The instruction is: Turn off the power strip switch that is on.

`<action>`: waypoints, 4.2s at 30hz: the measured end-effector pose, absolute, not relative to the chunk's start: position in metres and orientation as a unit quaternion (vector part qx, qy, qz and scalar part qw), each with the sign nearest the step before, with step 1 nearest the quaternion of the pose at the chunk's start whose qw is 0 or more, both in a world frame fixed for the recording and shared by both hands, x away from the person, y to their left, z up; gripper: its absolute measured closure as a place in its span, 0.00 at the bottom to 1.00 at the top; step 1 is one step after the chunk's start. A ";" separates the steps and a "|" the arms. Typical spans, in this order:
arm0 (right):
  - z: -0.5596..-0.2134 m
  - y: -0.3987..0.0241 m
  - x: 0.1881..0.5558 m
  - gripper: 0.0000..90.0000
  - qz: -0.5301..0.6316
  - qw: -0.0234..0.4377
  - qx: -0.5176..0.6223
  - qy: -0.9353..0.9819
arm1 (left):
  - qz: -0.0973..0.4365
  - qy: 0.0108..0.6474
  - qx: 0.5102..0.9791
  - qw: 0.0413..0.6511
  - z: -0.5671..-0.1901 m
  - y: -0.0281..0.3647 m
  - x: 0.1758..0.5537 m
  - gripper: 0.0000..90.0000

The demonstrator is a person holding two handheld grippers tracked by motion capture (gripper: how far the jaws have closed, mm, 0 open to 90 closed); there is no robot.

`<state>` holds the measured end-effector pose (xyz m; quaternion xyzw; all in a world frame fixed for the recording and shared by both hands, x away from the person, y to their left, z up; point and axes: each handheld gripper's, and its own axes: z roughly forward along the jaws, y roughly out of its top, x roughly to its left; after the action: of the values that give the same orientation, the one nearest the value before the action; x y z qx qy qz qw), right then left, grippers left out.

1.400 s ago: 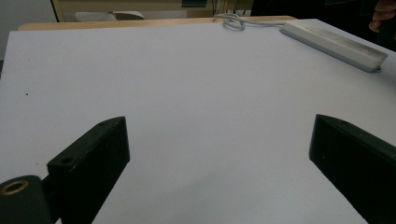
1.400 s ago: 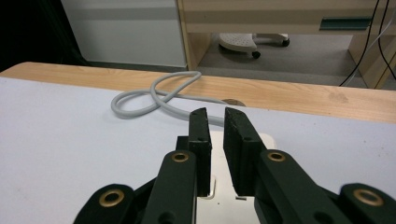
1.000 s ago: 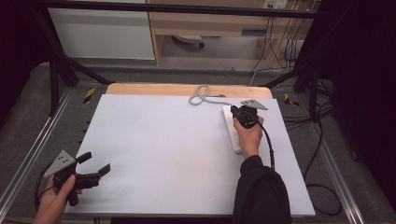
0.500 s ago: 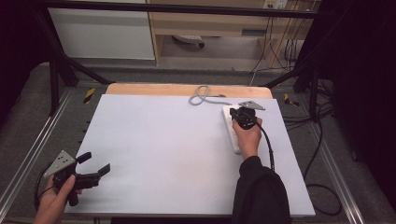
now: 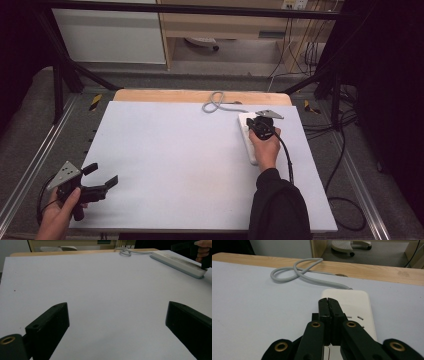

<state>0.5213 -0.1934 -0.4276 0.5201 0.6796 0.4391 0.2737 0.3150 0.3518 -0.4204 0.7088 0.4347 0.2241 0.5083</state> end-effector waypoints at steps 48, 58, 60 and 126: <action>-0.435 -0.194 0.507 1.00 0.375 0.246 0.535 0.716 | 0.226 0.434 0.710 0.507 -0.420 0.351 0.315 0.06; -0.435 -0.187 0.505 1.00 0.355 0.272 0.521 0.727 | 0.225 0.434 0.710 0.507 -0.420 0.351 0.314 0.06; -0.435 -0.188 0.505 1.00 0.358 0.271 0.522 0.725 | 0.225 0.433 0.711 0.506 -0.420 0.350 0.314 0.06; -0.436 -0.188 0.505 1.00 0.384 0.262 0.536 0.705 | 0.232 0.444 0.705 0.503 -0.420 0.354 0.315 0.06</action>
<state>0.5050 -0.1878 -0.4356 0.5357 0.7050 0.3836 0.2622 0.3151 0.3545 -0.4204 0.7047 0.4437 0.2317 0.5028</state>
